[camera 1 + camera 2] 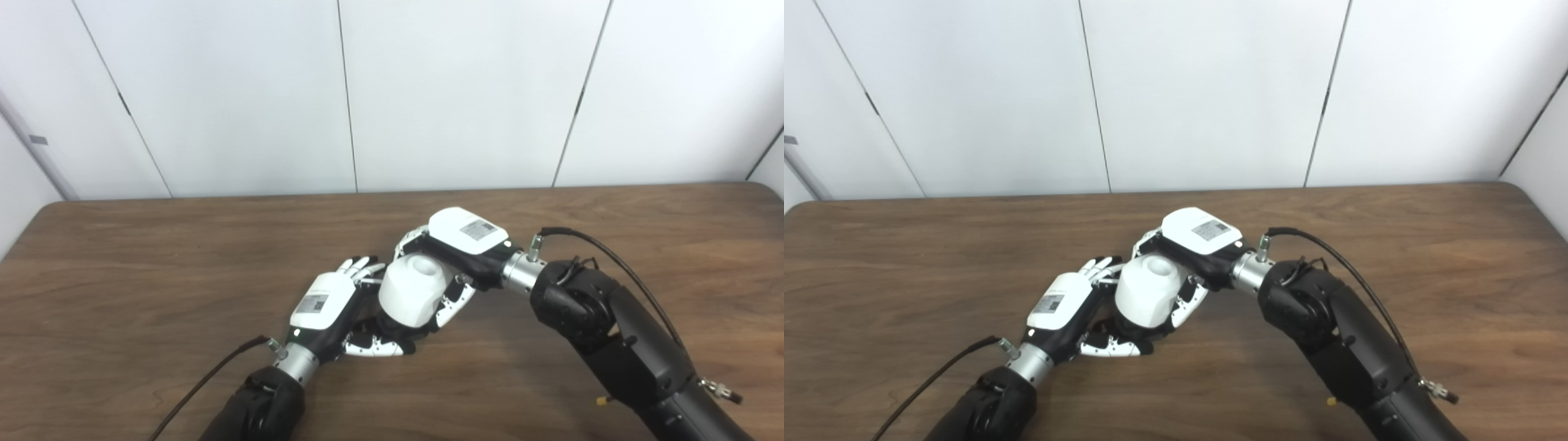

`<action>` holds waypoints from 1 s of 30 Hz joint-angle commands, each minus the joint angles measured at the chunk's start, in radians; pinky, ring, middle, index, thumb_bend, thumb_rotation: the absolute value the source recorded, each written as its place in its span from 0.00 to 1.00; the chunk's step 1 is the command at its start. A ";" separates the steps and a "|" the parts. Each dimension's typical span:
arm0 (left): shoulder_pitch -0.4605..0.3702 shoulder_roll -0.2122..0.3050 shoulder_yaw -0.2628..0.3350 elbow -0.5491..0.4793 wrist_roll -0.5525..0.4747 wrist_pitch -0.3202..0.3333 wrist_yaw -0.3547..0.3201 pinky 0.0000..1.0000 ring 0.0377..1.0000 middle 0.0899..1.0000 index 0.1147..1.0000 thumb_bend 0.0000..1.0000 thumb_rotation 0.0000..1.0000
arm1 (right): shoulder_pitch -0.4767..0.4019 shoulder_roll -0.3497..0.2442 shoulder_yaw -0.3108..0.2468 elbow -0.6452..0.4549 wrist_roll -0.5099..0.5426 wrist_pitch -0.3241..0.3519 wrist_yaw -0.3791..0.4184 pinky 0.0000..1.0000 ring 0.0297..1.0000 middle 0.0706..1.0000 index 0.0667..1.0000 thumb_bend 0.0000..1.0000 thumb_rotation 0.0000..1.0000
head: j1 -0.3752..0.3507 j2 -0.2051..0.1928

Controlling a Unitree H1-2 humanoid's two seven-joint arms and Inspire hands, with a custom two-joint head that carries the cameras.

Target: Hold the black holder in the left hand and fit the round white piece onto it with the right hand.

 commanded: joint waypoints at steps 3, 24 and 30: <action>0.116 -0.017 -0.058 0.080 0.029 0.061 -0.059 0.98 0.95 0.87 0.42 0.52 0.06 | -0.048 0.018 -0.019 -0.046 0.026 0.010 0.010 0.62 0.72 0.69 0.44 0.52 0.14 | 0.004 0.002; 0.118 -0.011 -0.060 0.075 0.028 0.066 -0.072 0.98 0.96 0.87 0.42 0.52 0.06 | -0.205 -0.014 -0.072 -0.111 0.046 0.024 0.073 0.56 0.71 0.68 0.44 0.52 0.14 | 0.012 0.014; 0.115 -0.013 -0.060 0.077 0.029 0.069 -0.072 0.98 0.95 0.86 0.42 0.52 0.06 | -0.232 -0.039 -0.075 -0.112 0.039 -0.004 0.079 0.57 0.72 0.68 0.44 0.52 0.14 | 0.010 0.020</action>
